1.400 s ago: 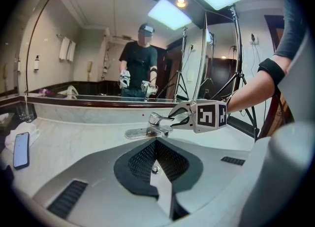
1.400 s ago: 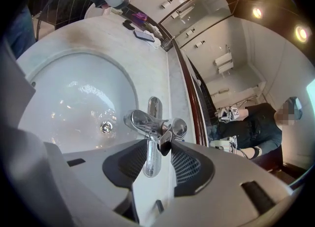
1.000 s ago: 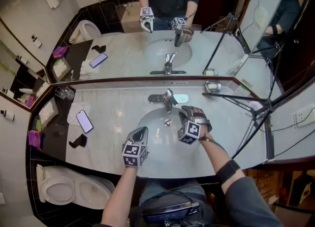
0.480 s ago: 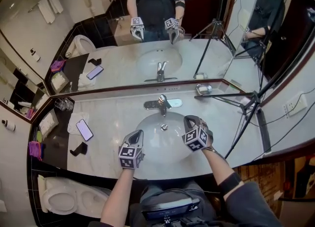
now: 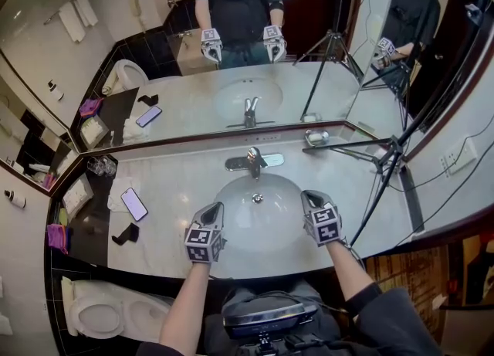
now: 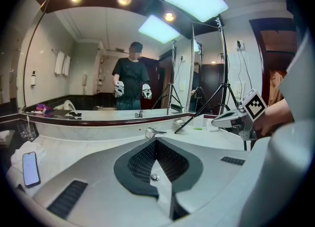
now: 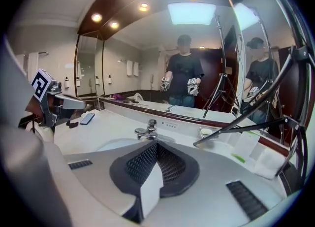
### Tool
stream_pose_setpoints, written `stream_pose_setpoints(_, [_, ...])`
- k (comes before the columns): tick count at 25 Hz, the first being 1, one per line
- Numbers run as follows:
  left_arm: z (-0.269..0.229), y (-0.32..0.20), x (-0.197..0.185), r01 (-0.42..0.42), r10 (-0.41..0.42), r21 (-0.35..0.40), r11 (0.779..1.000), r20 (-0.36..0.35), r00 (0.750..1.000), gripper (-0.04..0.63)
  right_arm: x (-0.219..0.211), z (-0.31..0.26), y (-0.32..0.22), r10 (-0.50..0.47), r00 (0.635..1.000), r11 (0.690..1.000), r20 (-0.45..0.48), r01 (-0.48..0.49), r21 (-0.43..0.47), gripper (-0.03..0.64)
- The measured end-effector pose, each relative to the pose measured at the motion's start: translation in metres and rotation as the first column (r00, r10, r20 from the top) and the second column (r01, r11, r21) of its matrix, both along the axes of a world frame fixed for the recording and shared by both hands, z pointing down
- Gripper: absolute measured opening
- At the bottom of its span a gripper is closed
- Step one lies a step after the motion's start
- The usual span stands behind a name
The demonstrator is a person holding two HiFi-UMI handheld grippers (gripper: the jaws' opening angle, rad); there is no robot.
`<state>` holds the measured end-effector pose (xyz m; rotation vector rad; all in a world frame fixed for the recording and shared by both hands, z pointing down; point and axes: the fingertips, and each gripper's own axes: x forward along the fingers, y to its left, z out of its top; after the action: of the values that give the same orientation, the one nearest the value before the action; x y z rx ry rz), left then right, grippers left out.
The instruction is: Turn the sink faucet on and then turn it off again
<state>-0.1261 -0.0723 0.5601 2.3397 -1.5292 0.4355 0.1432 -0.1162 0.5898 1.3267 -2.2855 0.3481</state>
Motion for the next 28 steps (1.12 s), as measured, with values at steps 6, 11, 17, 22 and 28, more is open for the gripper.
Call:
stream_pose_setpoints(6, [-0.003,0.009,0.002,0.002,-0.002,-0.001,1.000,-0.022,1.000,-0.012,0.010,0.008,0.019,0.028,0.999,0.999,0.041,-0.028,-0.017,0.017])
stream_pose_setpoints(11, [-0.002,0.012,0.006,-0.016,0.016,0.005,1.000,0.009,1.000,-0.014,0.012,0.013,0.023,0.024,0.999,0.999,0.032,-0.024,-0.023,0.018])
stream_pose_setpoints(17, [-0.008,0.013,0.012,-0.022,0.022,0.024,0.999,0.014,1.000,-0.012,0.010,0.017,0.023,0.000,1.000,1.000,-0.003,0.000,-0.013,0.018])
stream_pose_setpoints(22, [-0.006,0.012,0.009,-0.002,0.001,0.024,1.000,0.010,1.000,-0.012,0.004,0.016,0.024,-0.017,0.999,1.000,-0.033,0.017,-0.021,0.018])
stream_pose_setpoints(28, [-0.001,0.010,0.008,0.007,-0.007,0.014,1.000,0.002,1.000,-0.012,-0.008,0.017,0.015,-0.051,0.993,0.999,-0.111,0.051,-0.007,0.021])
